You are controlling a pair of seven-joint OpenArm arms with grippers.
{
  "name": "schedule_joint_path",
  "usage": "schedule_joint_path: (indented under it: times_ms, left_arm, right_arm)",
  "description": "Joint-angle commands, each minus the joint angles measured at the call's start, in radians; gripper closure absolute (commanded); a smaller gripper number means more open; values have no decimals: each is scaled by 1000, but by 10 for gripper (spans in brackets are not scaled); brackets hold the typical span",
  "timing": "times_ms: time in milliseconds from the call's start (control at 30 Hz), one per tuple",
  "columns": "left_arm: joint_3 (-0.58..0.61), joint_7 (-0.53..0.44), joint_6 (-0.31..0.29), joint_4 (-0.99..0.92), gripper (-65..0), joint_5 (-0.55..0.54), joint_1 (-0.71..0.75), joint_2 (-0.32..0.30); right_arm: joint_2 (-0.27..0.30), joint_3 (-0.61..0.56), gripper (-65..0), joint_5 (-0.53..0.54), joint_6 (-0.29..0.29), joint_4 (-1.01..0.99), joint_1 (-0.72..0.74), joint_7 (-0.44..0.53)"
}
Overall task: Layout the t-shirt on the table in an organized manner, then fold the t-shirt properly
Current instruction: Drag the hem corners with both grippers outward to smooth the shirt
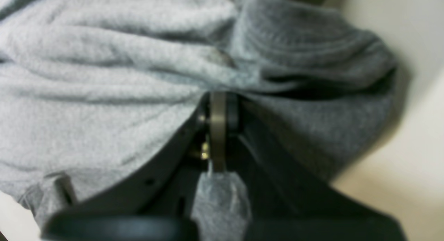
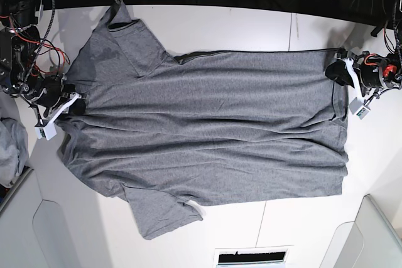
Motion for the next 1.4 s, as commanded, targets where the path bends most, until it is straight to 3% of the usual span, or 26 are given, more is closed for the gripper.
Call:
schedule_joint_path:
  times_ms: [0,300,433,533,667,800,900,1000,1100,1367]
  left_arm:
    - [-5,-6,0,8,-228,-12,-14,-34]
    - [-9,1,113,8,-228,7,-14,-92]
    - [-23,12,196,8,-228,52,-14,-94]
    - [-55,12,214,12,-228,48,-14,-93]
    - [-122,13,187,37,-228,-12,-14,-86]
    - [-173,39,83,66,-228,-125,-13,-86]
    - [-188,83,-1,66,-228,-275,-10,-87]
    - [-188,151,-1,66,-228,-421,7,-86]
    - [-193,181,-1,66,-228,-455,46,-87]
    - [-267,180,-1,66,-228,-475,188,-85]
  right_arm:
    - [16,4,0,6,-6,11,19,11]
    - [16,4,0,-1,-6,11,19,11]
    - [16,4,0,-1,-6,11,19,11]
    - [17,4,0,0,-6,11,19,11]
    - [23,4,0,37,2,14,20,11]
    - [52,13,0,116,12,59,19,10]
    - [67,62,0,148,12,132,19,-26]
    - [66,156,0,192,12,223,19,-151]
    - [79,249,0,256,13,274,3,-275]
    - [161,369,0,386,52,279,-229,-340]
